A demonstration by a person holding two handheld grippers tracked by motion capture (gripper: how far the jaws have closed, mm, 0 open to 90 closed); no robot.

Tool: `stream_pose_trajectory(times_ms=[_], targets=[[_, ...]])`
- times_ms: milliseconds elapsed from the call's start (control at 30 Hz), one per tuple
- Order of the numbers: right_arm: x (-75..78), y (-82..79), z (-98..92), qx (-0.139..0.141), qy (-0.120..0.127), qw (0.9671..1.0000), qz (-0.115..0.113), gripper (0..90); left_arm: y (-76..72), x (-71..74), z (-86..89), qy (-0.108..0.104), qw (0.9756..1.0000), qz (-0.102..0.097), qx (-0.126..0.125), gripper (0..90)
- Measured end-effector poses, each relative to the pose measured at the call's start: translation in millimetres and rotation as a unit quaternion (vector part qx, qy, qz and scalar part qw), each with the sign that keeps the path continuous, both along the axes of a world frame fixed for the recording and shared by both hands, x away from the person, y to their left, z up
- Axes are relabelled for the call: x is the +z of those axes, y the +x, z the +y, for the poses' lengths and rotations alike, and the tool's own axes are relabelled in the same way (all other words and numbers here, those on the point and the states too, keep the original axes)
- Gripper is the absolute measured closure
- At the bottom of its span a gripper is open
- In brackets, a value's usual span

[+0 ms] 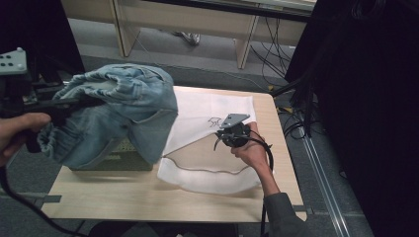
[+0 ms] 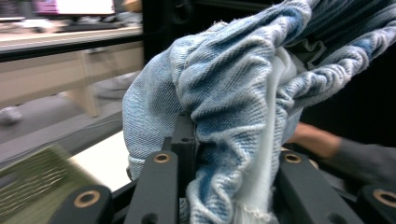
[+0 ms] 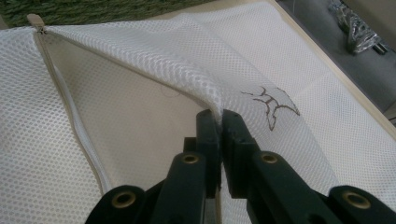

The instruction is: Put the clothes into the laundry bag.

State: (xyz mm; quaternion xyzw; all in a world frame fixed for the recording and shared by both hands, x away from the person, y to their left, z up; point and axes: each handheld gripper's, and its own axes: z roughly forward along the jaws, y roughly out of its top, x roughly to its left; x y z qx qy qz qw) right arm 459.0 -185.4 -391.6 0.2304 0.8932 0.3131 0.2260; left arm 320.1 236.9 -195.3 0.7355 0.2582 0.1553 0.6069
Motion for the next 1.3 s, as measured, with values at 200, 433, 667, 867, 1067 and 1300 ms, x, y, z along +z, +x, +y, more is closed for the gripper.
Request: stream_pose_trajectory(times_ms=[200, 433, 667, 867, 1067, 1300], targets=[[1.8, 1.0, -2.6, 0.005, 0.008, 0.9999, 0.004, 87.1, 0.6, -17.4, -42.6, 0.01, 0.9978, 0.03, -0.059, 70.0], [6.4, 1.5, -7.4, 0.001, 0.029, 0.9996, 0.003, 87.4, 15.6, -60.3, -90.3, 0.034, 0.9911, 0.079, -0.102, 69.7], [20.2, -0.9, -12.0, 0.01, 0.053, 0.9985, -0.011, 87.8, 36.7, -105.3, -135.9, 0.068, 0.9829, 0.117, -0.125, 69.6], [36.0, -5.4, -18.4, 0.01, 0.067, 0.9975, -0.023, 88.1, 55.6, -135.1, -163.6, 0.092, 0.9818, 0.122, -0.113, 69.4], [41.4, -5.6, -22.3, 0.009, 0.07, 0.9969, -0.036, 88.3, 77.7, -179.1, -186.4, 0.144, 0.9747, 0.151, -0.081, 69.1], [44.8, -7.9, -18.0, 0.012, 0.064, 0.997, -0.043, 88.3, 115.1, -226.1, -205.1, 0.174, 0.9648, 0.196, -0.016, 68.3]])
